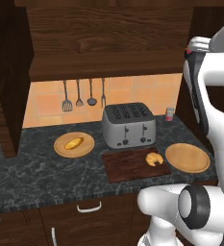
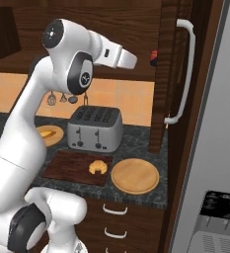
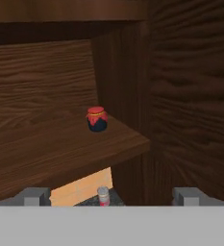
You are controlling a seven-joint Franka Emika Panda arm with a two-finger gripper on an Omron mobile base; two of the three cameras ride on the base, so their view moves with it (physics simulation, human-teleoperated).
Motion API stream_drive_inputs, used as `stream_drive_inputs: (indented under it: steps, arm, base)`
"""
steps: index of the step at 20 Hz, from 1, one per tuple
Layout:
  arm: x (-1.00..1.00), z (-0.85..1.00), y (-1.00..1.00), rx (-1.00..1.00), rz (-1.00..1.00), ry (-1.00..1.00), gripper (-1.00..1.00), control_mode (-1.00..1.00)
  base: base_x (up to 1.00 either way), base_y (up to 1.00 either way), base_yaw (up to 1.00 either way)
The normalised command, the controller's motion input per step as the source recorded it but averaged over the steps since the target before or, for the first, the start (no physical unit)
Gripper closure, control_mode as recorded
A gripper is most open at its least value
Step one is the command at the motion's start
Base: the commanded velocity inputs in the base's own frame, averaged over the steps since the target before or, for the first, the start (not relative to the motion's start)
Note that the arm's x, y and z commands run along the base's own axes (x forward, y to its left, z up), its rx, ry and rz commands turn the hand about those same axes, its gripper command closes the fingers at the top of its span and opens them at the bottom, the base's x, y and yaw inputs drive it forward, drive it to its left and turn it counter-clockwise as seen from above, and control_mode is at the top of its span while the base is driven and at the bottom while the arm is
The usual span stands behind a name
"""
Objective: From the different types of pastries on the counter, select a croissant and place it on the cutting board. Then retrieve a jar of jam from the cabinet and place it alongside the croissant on the cutting board.
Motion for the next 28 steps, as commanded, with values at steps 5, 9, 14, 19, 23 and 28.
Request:
stream_drive_inputs:
  steps: [5, 9, 14, 19, 23, 28]
  arm:
    - [0.21, 0.0, -0.24, 0.0, 0.0, 0.02, -1.0, -1.0]
    - [0.17, -0.1, -0.01, 0.0, 0.0, 0.02, -1.0, -1.0]
    - [0.15, -0.2, 0.0, 0.0, 0.0, 0.04, -1.0, -1.0]
    - [0.2, -0.12, 0.0, 0.0, 0.0, 0.02, -1.0, -1.0]
    - [0.39, -0.01, -0.06, 0.0, 0.0, 0.0, -1.0, -1.0]
    - [0.46, -0.02, -0.1, 0.0, 0.0, 0.0, -1.0, -1.0]
  base:
    - [0.0, 0.0, 0.0]
    - [0.0, 0.0, 0.0]
    - [0.0, 0.0, 0.0]
    - [0.0, 0.0, 0.0]
    - [0.0, 0.0, 0.0]
    - [0.0, 0.0, 0.0]
